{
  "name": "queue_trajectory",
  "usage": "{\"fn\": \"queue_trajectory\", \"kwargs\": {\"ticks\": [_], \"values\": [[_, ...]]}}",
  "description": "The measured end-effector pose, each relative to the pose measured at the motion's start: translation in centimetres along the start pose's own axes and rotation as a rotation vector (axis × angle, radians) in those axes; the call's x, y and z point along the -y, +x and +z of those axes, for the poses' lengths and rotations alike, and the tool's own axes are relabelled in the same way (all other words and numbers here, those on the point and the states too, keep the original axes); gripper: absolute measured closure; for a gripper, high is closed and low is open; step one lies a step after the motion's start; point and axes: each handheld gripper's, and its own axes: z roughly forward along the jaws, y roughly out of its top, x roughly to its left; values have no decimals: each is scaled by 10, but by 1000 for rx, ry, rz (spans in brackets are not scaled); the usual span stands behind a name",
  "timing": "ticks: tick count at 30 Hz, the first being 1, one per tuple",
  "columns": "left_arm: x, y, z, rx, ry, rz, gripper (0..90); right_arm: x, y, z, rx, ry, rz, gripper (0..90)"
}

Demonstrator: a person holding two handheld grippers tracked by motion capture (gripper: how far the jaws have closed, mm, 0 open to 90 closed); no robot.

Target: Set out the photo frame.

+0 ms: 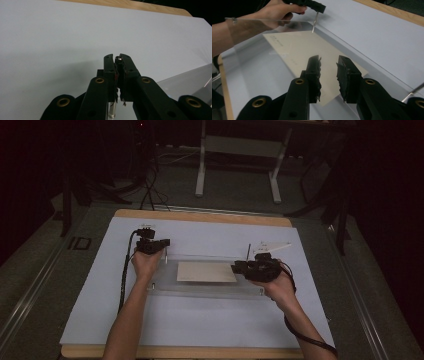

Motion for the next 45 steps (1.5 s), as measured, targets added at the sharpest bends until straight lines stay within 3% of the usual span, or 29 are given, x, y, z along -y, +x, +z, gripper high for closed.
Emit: {"fn": "queue_trajectory", "kwargs": {"ticks": [14,22,37,45], "values": [[0,1,0,4,0,-2,852,11,37,-2,-70,5,-65,768],[0,1,1,6,-1,-4,851,17,55,-3,-99,7,-99,898],[0,1,1,6,-1,-6,850,34,73,-3,-136,14,-117,900],[0,1,2,12,0,-12,849,46,73,7,-106,27,-93,900]]}}
